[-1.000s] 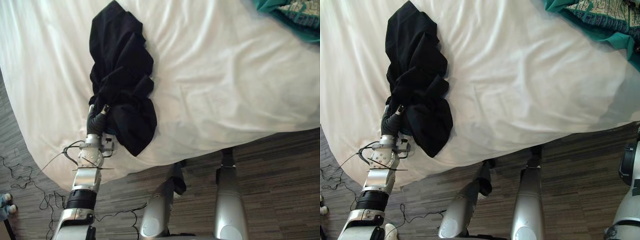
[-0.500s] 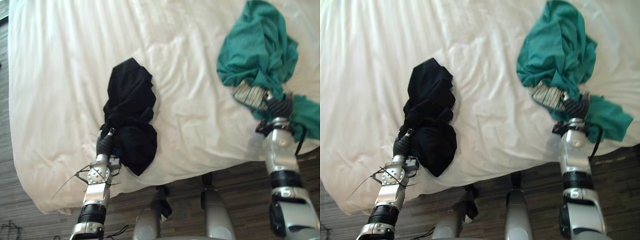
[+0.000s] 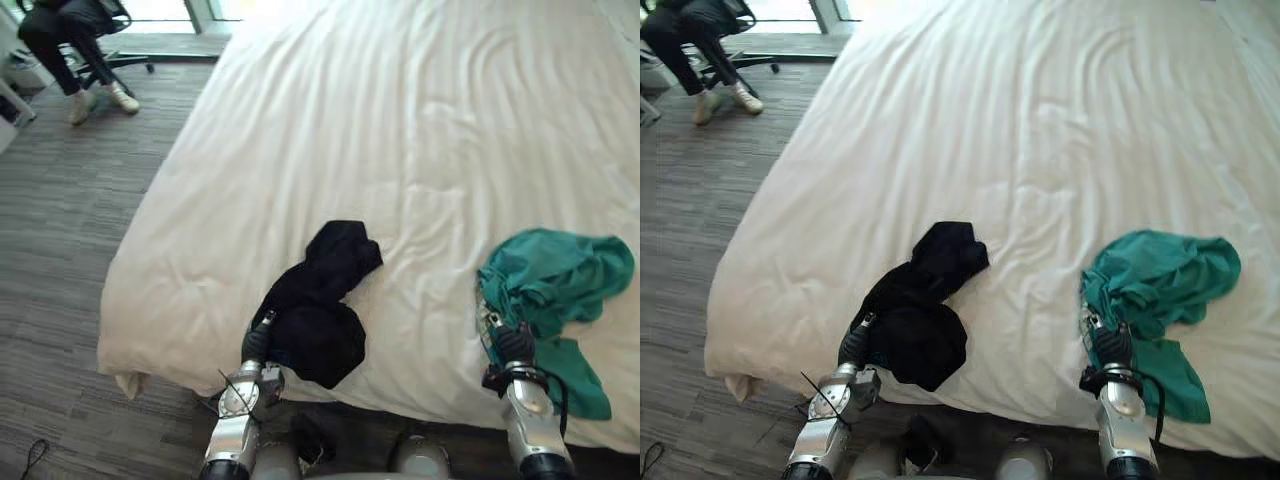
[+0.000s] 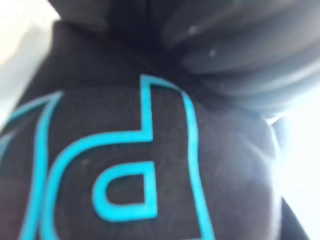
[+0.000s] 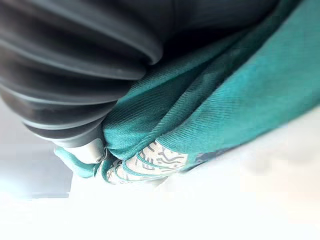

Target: Tidy the bed and pick cloth on bed and put in laundry

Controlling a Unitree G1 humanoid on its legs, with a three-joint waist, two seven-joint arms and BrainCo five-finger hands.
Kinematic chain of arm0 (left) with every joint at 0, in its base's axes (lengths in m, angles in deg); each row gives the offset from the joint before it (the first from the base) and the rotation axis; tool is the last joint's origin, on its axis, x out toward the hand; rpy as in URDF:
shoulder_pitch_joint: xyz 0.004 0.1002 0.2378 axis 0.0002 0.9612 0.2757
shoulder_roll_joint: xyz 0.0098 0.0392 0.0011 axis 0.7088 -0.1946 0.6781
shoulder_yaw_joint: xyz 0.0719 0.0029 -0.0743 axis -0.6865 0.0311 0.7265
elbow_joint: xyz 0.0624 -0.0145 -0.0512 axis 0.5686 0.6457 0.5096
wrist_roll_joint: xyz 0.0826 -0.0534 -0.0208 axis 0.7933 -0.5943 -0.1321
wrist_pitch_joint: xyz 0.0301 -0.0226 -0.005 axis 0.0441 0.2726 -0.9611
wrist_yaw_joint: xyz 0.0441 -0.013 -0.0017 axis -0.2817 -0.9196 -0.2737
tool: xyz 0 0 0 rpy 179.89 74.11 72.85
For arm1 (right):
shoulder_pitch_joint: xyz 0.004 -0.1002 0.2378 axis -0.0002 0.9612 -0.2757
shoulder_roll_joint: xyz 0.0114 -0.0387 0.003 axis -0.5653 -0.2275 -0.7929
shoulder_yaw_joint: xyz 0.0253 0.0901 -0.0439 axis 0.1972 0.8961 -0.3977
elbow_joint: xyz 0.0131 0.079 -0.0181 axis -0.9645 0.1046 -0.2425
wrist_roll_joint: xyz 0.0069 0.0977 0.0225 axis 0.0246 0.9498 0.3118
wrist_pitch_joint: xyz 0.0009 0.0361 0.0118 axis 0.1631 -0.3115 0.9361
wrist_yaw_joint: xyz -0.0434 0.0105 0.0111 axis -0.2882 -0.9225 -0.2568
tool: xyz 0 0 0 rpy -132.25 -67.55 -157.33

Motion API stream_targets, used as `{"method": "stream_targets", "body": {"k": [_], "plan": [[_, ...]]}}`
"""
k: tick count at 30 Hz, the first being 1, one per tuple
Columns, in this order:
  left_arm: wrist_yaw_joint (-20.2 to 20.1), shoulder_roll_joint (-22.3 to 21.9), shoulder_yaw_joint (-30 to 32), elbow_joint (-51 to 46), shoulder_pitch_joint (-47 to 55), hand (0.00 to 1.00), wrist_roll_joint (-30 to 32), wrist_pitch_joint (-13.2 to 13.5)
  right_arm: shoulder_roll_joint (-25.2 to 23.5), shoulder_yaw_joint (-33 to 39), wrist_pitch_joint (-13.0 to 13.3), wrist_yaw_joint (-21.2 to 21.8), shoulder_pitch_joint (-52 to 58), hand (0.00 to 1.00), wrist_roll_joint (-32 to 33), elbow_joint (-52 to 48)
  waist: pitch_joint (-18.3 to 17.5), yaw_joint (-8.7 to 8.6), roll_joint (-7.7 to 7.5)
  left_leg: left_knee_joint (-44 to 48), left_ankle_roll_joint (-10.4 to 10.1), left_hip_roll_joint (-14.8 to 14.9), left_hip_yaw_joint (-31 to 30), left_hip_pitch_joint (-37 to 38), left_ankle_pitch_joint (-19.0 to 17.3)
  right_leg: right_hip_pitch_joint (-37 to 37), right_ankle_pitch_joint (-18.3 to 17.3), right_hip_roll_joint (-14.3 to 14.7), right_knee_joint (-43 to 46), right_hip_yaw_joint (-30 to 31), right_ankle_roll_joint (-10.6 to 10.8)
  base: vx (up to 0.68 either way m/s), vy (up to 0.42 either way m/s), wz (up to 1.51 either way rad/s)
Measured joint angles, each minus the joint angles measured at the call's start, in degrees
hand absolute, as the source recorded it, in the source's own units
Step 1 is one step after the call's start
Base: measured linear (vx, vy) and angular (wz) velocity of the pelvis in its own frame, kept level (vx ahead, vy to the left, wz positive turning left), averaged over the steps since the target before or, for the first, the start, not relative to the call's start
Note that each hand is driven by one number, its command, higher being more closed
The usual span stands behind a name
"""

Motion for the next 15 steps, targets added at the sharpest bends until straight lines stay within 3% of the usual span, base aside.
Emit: {"method": "stream_targets", "body": {"k": [1,2,3,4,5,6,9,12,13,15], "plan": [[0.3,-0.3,0.0,0.0,0.6,1.0,-0.5,0.0,0.0,0.2,-0.2,0.0,1.0,1.0,-0.6,-0.4,0.0,-0.07,0.61,-0.6,0.4,-0.4,-0.6,0.0,0.2,-0.4,-0.6,-0.3,0.9,-0.9,0.0,0.03,0.059,1.18],[1.3,-1.0,0.2,0.1,1.9,1.0,-1.0,-0.3,0.1,0.4,-0.8,0.0,2.2,1.0,-1.2,-0.9,-1.2,-0.4,1.45,-4.9,1.1,-2.2,-3.5,-0.6,0.9,-0.4,-1.2,2.0,-2.4,-0.8,0.3,-0.06,0.027,1.16],[2.0,-1.1,0.4,0.2,2.5,1.0,-1.7,-0.6,-0.6,0.8,-1.1,-0.3,3.6,1.0,-2.0,-2.0,-2.7,-1.46,0.65,-12.6,0.5,-6.0,-5.7,-0.4,3.6,0.0,-0.5,3.3,-7.8,-1.4,0.5,-0.08,0.04,1.52],[2.6,-1.5,1.1,0.9,2.7,1.0,-2.3,-1.3,-0.9,2.3,-1.1,-0.9,4.8,1.0,-3.1,-2.3,-3.2,-2.11,1.02,-13.5,2.1,-5.7,-2.6,0.4,0.8,1.2,1.2,2.3,-8.8,-6.4,1.8,0.02,0.043,1.49],[2.9,-2.5,1.3,1.0,4.6,1.0,-2.8,-2.3,-1.3,2.8,-1.8,-1.9,5.6,1.0,-3.9,-3.0,-3.2,-1.55,1.26,-6.1,-0.4,0.4,3.2,0.8,-2.4,2.0,1.3,2.1,-6.7,-9.3,1.5,0.08,0.027,1.08],[3.2,-2.4,1.1,1.1,5.6,1.0,-2.9,-2.6,-1.1,2.8,-2.3,-2.1,6.8,1.0,-4.5,-3.5,-3.1,-1.68,1.59,-5.3,-2.2,1.4,4.4,1.3,-1.9,2.9,1.3,2.1,-5.9,-10.4,1.5,0.07,0.012,0.94],[3.3,-3.0,-1.8,-1.3,10.6,1.0,-2.4,-4.3,-1.9,2.8,-4.4,-2.2,10.9,1.0,-7.8,-4.7,-3.4,-1.35,1.28,-8.3,-1.4,-2.0,-2.4,2.2,-0.9,5.1,2.2,-1.5,1.6,-15.8,-0.1,0.01,0.076,1.15],[3.5,-2.9,-2.9,-4.8,13.5,1.0,-0.9,-5.0,-2.9,2.8,-5.7,-2.4,13.5,1.0,-9.9,-4.5,-3.1,-0.73,0.11,-12.5,0.2,-6.4,-8.9,2.8,0.7,3.8,2.1,-7.7,13.2,-18.8,-1.2,0.05,0.071,1.15],[3.8,-2.9,-2.7,-5.1,13.9,1.0,-0.4,-5.0,-3.2,2.8,-6.2,-2.4,14.6,1.0,-9.9,-4.4,-2.9,0.45,0.02,-13.2,0.5,-7.0,-11.2,2.9,1.1,3.7,-0.3,-8.2,13.3,-18.8,-0.2,0.02,0.05,0.81],[3.8,-3.0,-2.8,-5.5,13.9,1.0,0.3,-5.1,-3.4,2.5,-6.9,-2.4,14.9,1.0,-9.9,-4.5,-2.6,1.78,-0.05,-13.0,0.6,-7.0,-13.3,2.3,1.6,3.3,-1.2,-6.2,11.2,-16.8,-1.4,0.0,0.033,0.73]]}}
